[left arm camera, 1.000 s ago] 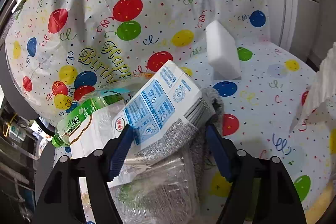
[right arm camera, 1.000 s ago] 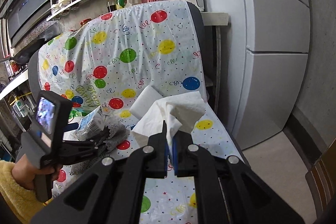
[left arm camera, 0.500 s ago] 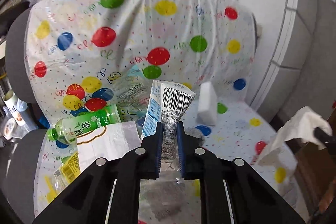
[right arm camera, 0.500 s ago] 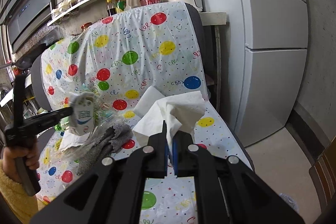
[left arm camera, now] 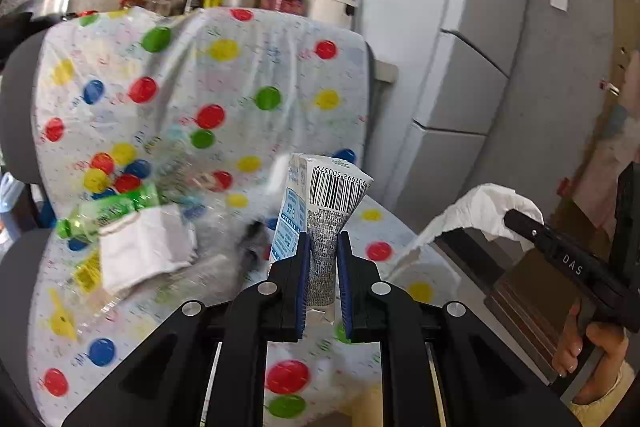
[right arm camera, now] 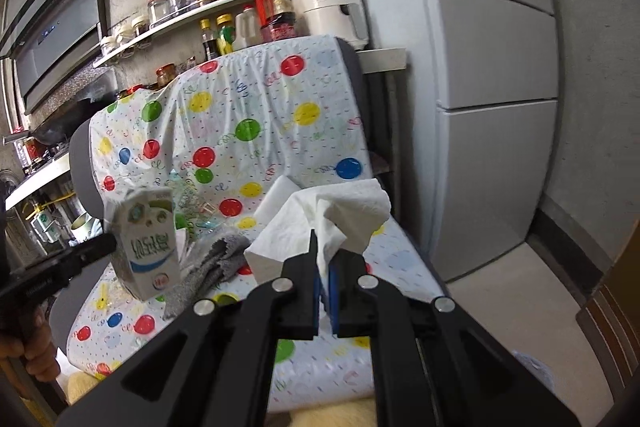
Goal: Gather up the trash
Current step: 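Carry the carton and tissue to the trash bin and open both grippers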
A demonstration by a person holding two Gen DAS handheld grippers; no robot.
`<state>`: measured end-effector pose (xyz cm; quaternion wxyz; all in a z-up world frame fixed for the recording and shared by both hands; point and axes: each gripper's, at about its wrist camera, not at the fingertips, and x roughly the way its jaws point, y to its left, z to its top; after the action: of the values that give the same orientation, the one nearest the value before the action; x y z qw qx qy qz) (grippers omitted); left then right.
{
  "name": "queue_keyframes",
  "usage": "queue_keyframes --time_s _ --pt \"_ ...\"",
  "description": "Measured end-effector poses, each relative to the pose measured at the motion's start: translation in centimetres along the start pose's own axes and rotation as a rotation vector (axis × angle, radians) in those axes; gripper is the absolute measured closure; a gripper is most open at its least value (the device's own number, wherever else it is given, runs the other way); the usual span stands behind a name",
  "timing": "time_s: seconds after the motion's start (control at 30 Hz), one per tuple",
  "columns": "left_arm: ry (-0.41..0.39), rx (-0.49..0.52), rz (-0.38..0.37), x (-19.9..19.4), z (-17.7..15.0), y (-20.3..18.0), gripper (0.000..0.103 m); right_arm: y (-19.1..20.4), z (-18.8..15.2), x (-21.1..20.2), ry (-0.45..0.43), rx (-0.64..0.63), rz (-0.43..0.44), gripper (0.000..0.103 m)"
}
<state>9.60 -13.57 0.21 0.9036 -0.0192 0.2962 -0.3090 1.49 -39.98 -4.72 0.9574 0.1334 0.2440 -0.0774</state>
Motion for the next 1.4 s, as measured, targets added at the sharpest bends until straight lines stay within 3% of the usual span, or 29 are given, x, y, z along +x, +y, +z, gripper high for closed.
queue_keyframes --time_s 0.5,0.77,1.0,1.4 --pt "0.041 0.109 -0.306 3.3 -5.6 -12.6 0.090 -10.1 -7.6 -9.6 0.013 0.053 -0.300 0.099" --pt "0.162 0.222 -0.432 7.6 -9.0 -19.6 0.090 -15.1 -11.3 -10.9 0.094 0.123 -0.447 0.099" --pt "0.245 0.291 -0.482 11.6 -11.5 -24.0 0.090 -19.0 -14.4 -9.4 0.200 0.214 -0.480 0.099" --pt "0.358 0.316 -0.484 17.3 -13.9 -26.9 0.088 -22.7 -17.2 -5.2 0.308 0.319 -0.425 0.098"
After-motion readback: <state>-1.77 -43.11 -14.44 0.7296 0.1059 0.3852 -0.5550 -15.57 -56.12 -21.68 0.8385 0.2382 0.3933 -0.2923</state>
